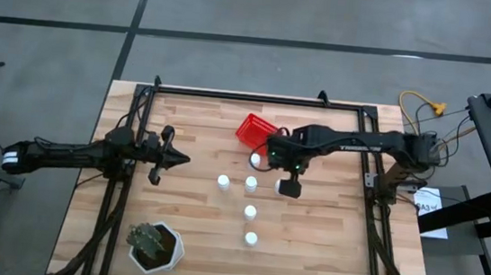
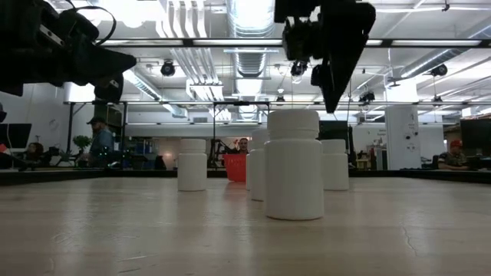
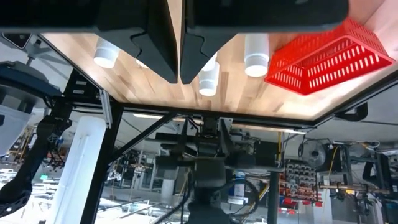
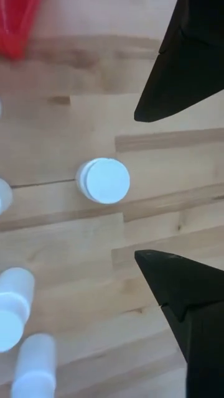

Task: Pick and place pill bottles into a basket
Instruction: Put the white pill bottle into the red bin

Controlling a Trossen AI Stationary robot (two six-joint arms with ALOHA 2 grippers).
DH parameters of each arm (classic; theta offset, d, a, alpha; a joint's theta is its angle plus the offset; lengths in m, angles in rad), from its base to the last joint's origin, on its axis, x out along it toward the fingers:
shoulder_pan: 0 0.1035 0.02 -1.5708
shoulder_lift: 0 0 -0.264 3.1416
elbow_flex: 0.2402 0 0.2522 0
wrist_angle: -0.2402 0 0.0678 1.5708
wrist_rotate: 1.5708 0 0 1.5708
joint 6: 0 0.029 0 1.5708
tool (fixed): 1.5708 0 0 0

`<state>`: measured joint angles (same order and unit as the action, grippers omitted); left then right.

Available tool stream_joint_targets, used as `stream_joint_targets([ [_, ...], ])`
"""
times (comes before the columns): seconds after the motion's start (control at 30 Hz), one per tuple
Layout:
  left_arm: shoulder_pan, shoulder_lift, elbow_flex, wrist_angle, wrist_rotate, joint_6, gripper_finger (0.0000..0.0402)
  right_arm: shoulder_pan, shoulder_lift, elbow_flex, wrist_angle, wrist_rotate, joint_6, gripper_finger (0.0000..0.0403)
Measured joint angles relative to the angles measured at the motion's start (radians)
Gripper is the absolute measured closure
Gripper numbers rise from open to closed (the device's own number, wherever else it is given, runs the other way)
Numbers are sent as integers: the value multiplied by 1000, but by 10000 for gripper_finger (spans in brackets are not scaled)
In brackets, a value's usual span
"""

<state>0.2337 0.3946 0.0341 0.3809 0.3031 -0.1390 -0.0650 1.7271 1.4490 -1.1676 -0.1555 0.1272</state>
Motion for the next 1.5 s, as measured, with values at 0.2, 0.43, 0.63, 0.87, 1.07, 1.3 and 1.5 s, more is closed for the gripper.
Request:
stream_joint_targets([
  [0.2,0,2,0,1,0,0,401,2,77,0,-4,-1,-8,60],
  [0.43,0,4,0,0,0,24,401,2,115,0,7,-2,0,60],
  [0.63,0,4,0,0,0,24,401,2,120,0,34,5,9,60],
  [0.87,0,2,0,2,0,24,401,2,135,0,71,9,13,62],
  [1.07,0,2,0,3,0,24,401,4,137,-3,89,21,20,66],
  [1.3,0,2,0,3,0,24,401,9,137,-36,96,27,23,73],
  [1.5,0,2,0,3,0,24,401,9,137,-73,107,27,24,74],
])
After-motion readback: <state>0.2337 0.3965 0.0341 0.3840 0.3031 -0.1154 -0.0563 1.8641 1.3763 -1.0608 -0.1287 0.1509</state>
